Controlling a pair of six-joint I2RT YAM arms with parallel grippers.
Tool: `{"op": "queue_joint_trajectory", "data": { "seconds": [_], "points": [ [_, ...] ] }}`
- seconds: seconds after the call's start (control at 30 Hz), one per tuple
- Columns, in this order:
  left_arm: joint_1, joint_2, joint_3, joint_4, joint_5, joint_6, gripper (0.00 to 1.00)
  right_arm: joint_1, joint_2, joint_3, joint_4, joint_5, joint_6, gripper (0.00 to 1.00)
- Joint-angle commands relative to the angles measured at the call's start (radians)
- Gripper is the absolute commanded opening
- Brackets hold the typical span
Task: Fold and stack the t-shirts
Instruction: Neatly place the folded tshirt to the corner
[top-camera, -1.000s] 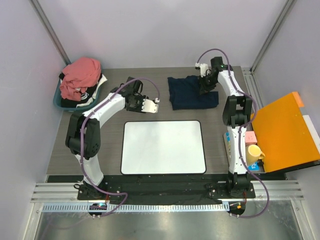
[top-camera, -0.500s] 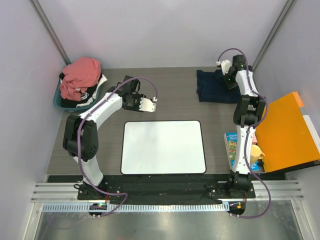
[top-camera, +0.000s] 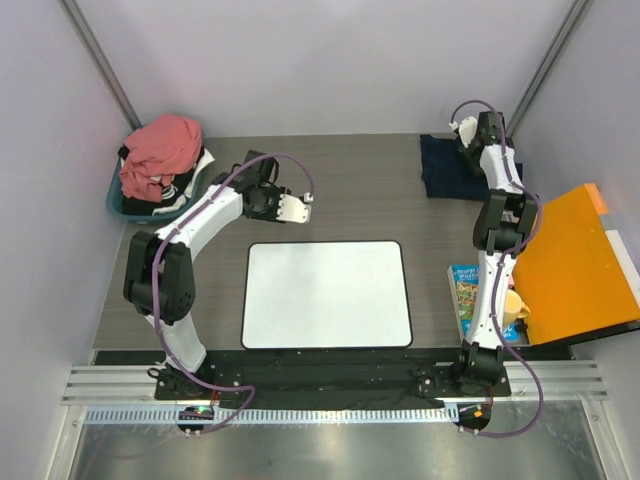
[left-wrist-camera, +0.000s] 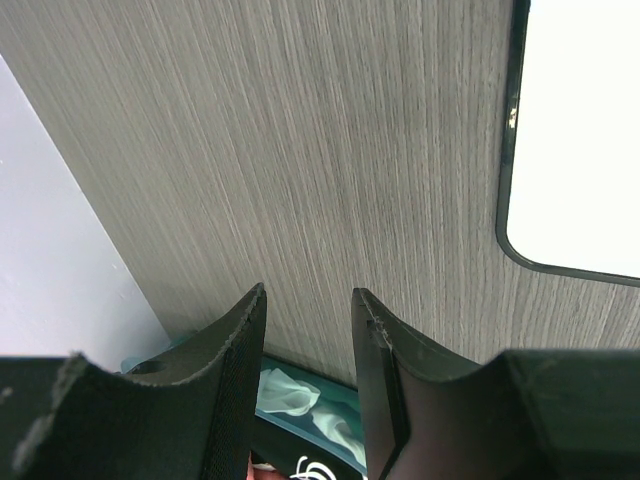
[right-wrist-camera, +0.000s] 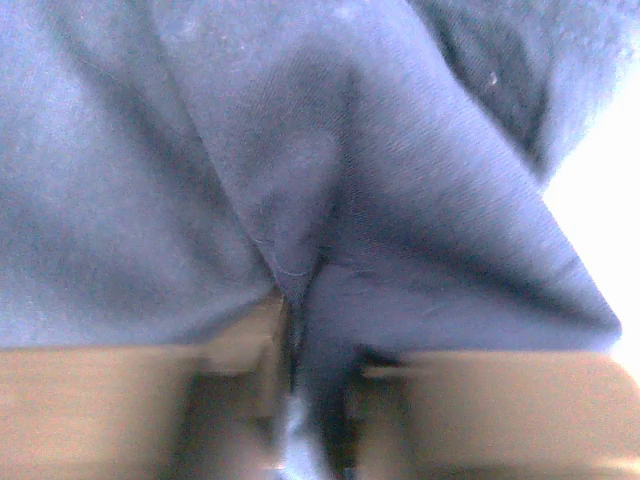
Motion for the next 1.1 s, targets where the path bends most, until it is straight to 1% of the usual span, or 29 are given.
{"op": "queue_joint_trajectory", "data": {
  "seconds": [0.0, 0.03, 0.07, 0.13, 0.23, 0.37, 0.4, 0.5, 0.53, 0.57, 0.6, 0.63, 0.67, 0.73, 0.83, 1.07],
  "points": [
    [0.008, -0.020, 0.024, -0.008, -0.004, -0.007, 0.41, 0.007, -0.031, -0.042, 0.192, 0.122, -0.029, 0.59],
    [0.008, -0.019, 0.025, -0.010, -0.004, -0.009, 0.41, 0.007, -0.034, -0.047, 0.217, 0.132, -0.030, 0.78],
    [0.008, -0.016, 0.027, -0.008, -0.001, -0.009, 0.40, 0.009, -0.035, -0.049, 0.222, 0.152, -0.032, 0.83],
    [0.008, -0.010, 0.030, -0.010, 0.005, -0.009, 0.40, 0.013, -0.042, -0.046, 0.239, 0.178, -0.021, 0.88],
    [0.008, -0.003, 0.041, -0.010, 0.003, -0.010, 0.41, 0.012, -0.074, -0.044, 0.259, 0.195, 0.043, 0.90],
    [0.008, 0.003, 0.053, -0.013, 0.001, -0.018, 0.41, 0.021, -0.131, -0.038, 0.291, 0.239, 0.115, 0.90],
    [0.008, 0.004, 0.053, -0.013, 0.001, -0.019, 0.41, 0.023, -0.140, -0.033, 0.291, 0.233, 0.134, 0.90],
    [0.008, -0.002, 0.048, -0.011, 0.002, -0.021, 0.41, 0.039, -0.192, -0.036, 0.266, 0.146, 0.180, 0.86],
    [0.008, 0.000, 0.047, -0.010, 0.002, -0.022, 0.41, 0.059, -0.208, -0.053, 0.259, 0.088, 0.185, 0.77],
    [0.008, -0.002, 0.048, -0.011, 0.006, -0.026, 0.41, 0.069, -0.237, -0.073, 0.250, 0.046, 0.188, 0.72],
    [0.008, -0.002, 0.047, -0.011, 0.006, -0.027, 0.41, 0.082, -0.249, -0.116, 0.239, 0.000, 0.177, 0.56],
    [0.008, -0.003, 0.047, -0.010, 0.006, -0.027, 0.41, 0.096, -0.260, -0.139, 0.227, -0.018, 0.178, 0.26],
    [0.008, -0.003, 0.045, -0.011, 0.007, -0.027, 0.41, 0.124, -0.266, -0.160, 0.217, -0.070, 0.180, 0.16],
    [0.008, -0.006, 0.044, -0.011, 0.003, -0.027, 0.41, 0.147, -0.272, -0.213, 0.188, -0.106, 0.189, 0.01],
    [0.008, -0.013, 0.033, -0.013, -0.002, -0.018, 0.40, 0.181, -0.240, -0.219, 0.132, -0.187, 0.203, 0.01],
    [0.012, -0.034, -0.016, -0.008, -0.007, -0.021, 0.40, 0.182, -0.199, -0.228, 0.133, -0.170, 0.214, 0.01]
  ]
}}
